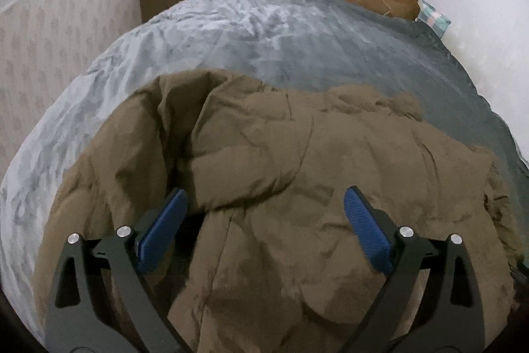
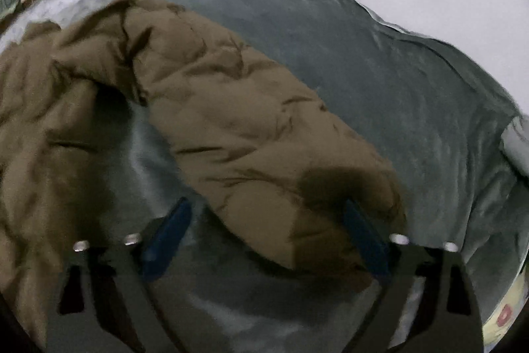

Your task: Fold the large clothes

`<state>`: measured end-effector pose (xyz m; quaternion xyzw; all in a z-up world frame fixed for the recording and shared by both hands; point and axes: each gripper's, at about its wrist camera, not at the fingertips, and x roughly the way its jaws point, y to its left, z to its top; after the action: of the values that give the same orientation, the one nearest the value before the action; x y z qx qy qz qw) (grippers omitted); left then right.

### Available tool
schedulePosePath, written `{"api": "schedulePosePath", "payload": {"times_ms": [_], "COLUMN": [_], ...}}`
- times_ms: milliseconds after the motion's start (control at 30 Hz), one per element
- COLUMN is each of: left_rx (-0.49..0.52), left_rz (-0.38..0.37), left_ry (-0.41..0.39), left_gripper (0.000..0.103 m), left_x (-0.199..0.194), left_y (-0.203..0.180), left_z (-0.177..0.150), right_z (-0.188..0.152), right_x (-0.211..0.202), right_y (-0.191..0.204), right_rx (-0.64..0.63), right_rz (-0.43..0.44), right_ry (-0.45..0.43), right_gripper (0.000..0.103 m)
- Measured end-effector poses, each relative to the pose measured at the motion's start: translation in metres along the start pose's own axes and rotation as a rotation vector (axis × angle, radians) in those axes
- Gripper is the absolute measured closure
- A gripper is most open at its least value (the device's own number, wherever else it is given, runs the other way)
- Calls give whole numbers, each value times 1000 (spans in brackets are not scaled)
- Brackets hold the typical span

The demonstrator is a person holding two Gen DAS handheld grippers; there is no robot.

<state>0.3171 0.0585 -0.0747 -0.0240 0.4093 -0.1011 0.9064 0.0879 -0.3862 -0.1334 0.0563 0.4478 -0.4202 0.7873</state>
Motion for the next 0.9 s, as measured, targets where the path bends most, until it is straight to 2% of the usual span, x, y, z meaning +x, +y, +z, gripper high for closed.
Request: {"api": "schedulePosePath", "payload": {"times_ms": [33,67,100,133,167,233,367,467,500,567,633,733,800,900], "left_rx": [3,9,22,24,23,27,42,28,18,-1,-17,-13,-10,-18], "left_rz": [-5,-6,-4,2,6,-1,-4,-14,-15,-22,-42,-42,-35,-43], "left_ry": [4,1,-8,-15,-16,-9,-3,-4,-6,-10,-14,-22,-23,-16], "left_gripper": [8,8,8,8,8,8,8,8,8,8,8,8,8,8], "left_x": [-3,-5,-8,-10,-11,-11,-11,-11,-11,-12,-12,-12,-11,-11], "left_y": [0,0,-1,-1,0,1,0,5,6,9,12,12,13,14], "left_z": [-2,-2,-1,-1,-1,-1,-1,2,2,3,3,4,3,4], "right_z": [1,1,4,7,10,21,57,94,107,126,138,133,119,96], "right_x": [8,11,13,12,9,-5,-42,-85,-103,-131,-150,-170,-171,-153], "right_y": [2,2,0,-1,-3,-6,-15,-8,2,29,65,132,175,233], "right_rx": [-23,-28,-17,-1,14,43,132,199,200,163,97,-23,-93,-212], "right_rz": [-14,-13,-12,-9,-6,-23,10,138,223,369,466,604,663,676], "right_ry": [19,25,20,11,-3,-69,-221,-370,-423,-474,-484,-467,-442,-338], "right_gripper": [50,60,65,75,81,84,86,86,86,85,85,82,79,76]}}
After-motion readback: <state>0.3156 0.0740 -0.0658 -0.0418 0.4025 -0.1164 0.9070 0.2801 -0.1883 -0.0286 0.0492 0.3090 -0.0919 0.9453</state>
